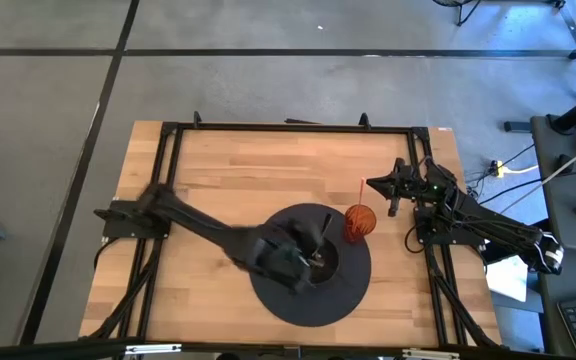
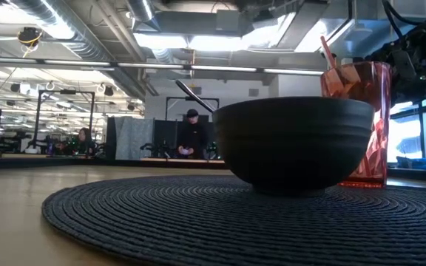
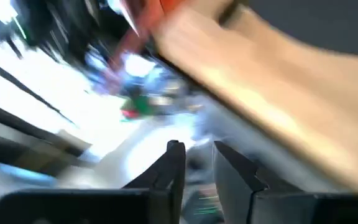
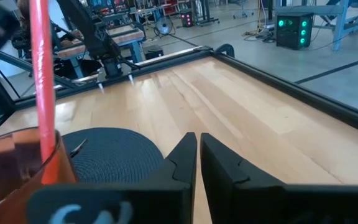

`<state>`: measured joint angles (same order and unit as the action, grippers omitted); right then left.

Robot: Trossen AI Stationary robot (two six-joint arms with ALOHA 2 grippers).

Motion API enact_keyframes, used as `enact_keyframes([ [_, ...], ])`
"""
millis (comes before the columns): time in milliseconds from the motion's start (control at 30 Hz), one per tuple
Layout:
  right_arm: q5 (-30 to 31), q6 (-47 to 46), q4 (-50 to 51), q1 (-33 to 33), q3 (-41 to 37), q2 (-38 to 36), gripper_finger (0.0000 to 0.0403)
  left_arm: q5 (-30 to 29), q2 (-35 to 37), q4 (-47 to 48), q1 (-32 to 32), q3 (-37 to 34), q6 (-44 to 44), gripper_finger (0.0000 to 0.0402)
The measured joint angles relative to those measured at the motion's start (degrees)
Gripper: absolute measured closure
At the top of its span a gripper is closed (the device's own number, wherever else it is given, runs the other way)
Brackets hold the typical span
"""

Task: Pick & Place Utensil
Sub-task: Return to Home Position

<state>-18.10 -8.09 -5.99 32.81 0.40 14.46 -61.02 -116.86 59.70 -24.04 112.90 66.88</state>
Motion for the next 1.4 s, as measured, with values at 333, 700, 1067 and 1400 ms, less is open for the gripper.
enact_keyframes([
  [333, 0.0, 0.7, -0.1, 0.0, 0.0, 0.0, 0.0379, 58.1, 32.8, -3.1, 7.6, -23.3, -57.0, 0.0396],
  [700, -0.2, 0.7, -4.7, 1.7, 0.0, -1.5, 0.0398, 54.7, 70.2, -55.7, 17.8, -77.4, -58.9, 0.0399],
  [1067, -19.5, -1.1, -4.2, 6.9, 0.0, -7.3, 0.0401, 53.9, 95.7, -62.6, 24.3, -99.3, -61.7, 0.0401],
  [1400, -17.8, -2.2, 1.6, 6.5, 0.0, -14.4, 0.0402, 53.6, 116.9, -52.0, 27.5, -105.8, -62.2, 0.0400],
])
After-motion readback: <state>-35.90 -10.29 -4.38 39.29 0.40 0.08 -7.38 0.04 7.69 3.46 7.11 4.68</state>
